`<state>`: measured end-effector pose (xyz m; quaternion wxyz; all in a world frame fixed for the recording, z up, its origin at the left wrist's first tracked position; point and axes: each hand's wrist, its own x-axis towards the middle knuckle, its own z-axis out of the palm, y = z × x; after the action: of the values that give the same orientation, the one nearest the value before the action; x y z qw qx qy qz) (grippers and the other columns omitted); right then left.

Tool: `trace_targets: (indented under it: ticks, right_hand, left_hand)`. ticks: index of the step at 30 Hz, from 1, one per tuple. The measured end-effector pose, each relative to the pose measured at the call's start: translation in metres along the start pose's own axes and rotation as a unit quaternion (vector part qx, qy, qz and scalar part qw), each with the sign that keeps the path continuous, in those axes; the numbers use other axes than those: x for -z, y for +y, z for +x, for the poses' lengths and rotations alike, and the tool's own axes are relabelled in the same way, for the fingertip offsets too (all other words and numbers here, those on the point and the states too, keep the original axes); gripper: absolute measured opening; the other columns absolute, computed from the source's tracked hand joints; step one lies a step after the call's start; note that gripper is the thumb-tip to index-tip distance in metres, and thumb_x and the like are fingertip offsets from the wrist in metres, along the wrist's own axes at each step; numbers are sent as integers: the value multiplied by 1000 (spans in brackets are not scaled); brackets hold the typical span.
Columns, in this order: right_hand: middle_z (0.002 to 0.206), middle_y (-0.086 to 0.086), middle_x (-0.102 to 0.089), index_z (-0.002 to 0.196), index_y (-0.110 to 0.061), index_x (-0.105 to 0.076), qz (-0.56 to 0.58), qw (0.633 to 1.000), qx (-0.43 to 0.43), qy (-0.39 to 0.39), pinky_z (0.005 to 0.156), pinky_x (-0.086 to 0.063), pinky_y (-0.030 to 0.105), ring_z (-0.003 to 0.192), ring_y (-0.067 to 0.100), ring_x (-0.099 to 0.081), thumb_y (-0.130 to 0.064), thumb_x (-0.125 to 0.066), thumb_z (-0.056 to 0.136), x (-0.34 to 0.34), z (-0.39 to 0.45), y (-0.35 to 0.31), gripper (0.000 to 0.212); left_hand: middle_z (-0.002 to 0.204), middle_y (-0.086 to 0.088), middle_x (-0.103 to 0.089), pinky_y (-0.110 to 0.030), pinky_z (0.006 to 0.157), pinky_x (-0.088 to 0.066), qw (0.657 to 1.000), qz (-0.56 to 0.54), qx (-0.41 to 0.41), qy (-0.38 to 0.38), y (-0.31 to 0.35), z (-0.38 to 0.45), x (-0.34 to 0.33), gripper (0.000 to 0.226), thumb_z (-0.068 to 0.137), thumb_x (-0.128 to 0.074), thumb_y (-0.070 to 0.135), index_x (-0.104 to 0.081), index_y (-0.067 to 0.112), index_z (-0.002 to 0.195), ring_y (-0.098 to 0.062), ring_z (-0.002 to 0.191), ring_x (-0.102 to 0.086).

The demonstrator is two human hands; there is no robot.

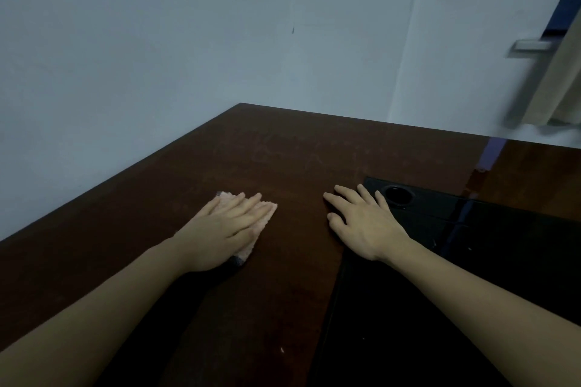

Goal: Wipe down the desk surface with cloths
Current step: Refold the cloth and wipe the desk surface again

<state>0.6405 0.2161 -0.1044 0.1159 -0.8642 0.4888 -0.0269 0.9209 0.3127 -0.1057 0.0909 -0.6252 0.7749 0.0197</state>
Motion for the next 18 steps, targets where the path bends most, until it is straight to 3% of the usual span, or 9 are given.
trace_targets:
  ticks: [3, 6, 11, 14, 18]
  right_hand:
    - [170, -8, -9, 161, -38, -20, 2, 1000, 0, 2, 125, 4, 54, 157, 31, 3, -49, -25, 107, 0, 1, 0, 55]
    - [170, -9, -9, 161, -38, -20, 7, 1000, -1, -1, 125, 5, 54, 157, 30, 3, -49, -25, 107, 0, 1, 0, 55]
    - [170, -9, -9, 161, -38, -21, 8, 1000, 1, 2, 125, 4, 54, 157, 30, 3, -49, -26, 107, 1, 0, 1, 55]
    - [170, -9, -9, 161, -38, -20, 4, 1000, 1, -4, 125, 4, 54, 157, 31, 2, -49, -26, 107, 3, 0, 0, 55]
    - [170, -8, -8, 161, -37, -18, -10, 1000, 0, -14, 125, 2, 56, 157, 32, 2, -50, -25, 107, 5, 0, -2, 56]
  left_hand:
    - [159, 10, 29, -50, 124, 1, 998, 25, 55, 2, -19, 15, 2, 57, 93, 15, 48, 35, 43, 146, -22, 153, 17]
    - [160, 9, 26, -55, 124, -3, 992, 5, 125, 2, -34, 46, 7, 54, 109, -6, 37, 26, 38, 152, -27, 156, 9]
    - [170, 6, 10, -55, 123, 2, 982, -48, 180, -15, -27, 86, 18, 55, 107, -7, 48, 11, 40, 159, -23, 156, 4]
    - [169, 7, 11, -53, 123, 2, 988, -51, 144, -12, -4, 81, 20, 56, 107, -8, 50, 11, 40, 159, -21, 156, 5]
    - [167, 13, 15, -50, 125, 5, 999, -22, 30, -7, 23, 39, 14, 57, 104, 1, 52, 17, 42, 157, -17, 155, 12]
